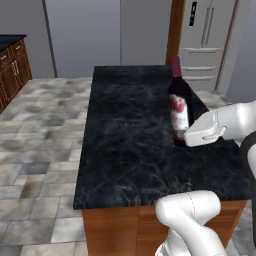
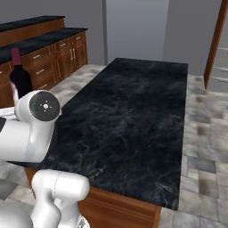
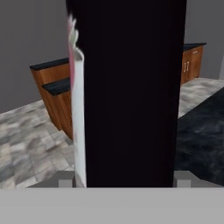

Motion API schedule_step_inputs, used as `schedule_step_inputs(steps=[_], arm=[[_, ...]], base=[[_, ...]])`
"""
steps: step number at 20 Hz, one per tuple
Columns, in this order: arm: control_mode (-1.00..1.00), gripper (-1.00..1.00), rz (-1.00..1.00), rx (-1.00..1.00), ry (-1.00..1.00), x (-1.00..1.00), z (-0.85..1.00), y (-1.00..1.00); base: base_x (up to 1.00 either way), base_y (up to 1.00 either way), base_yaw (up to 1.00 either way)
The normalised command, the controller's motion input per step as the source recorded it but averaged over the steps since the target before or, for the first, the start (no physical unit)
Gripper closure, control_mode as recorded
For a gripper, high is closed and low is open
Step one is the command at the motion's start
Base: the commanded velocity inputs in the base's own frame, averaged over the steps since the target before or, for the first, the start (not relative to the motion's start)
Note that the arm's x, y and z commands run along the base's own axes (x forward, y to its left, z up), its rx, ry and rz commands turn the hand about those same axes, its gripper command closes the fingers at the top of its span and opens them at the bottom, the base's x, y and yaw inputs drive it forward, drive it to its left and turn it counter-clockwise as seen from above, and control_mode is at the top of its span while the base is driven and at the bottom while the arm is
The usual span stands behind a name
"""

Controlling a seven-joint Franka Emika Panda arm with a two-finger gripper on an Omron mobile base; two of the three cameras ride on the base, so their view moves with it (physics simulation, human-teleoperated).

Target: Get the candle and the wine from the cabinet and move them to the dining counter.

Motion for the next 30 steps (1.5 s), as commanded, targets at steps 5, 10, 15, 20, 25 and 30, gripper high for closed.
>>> schedule_step_inputs(steps=[5,10,15,20,25,30], arm=[[1.00,1.00,0.00,0.00,0.00,0.00,0.00,0.00],[1.00,1.00,0.00,0.00,0.00,0.00,0.00,0.00],[1.00,1.00,0.00,0.00,0.00,0.00,0.00,0.00],[1.00,1.00,0.00,0.00,0.00,0.00,0.00,0.00],[1.00,1.00,0.00,0.00,0.00,0.00,0.00,0.00],[-1.00,1.00,0.00,0.00,0.00,0.00,0.00,0.00]], base=[[0.19,0.01,-0.10],[0.00,0.00,0.00],[0.00,0.00,0.00],[0.00,0.00,0.00],[0.00,0.00,0.00],[0.00,0.00,0.00]])
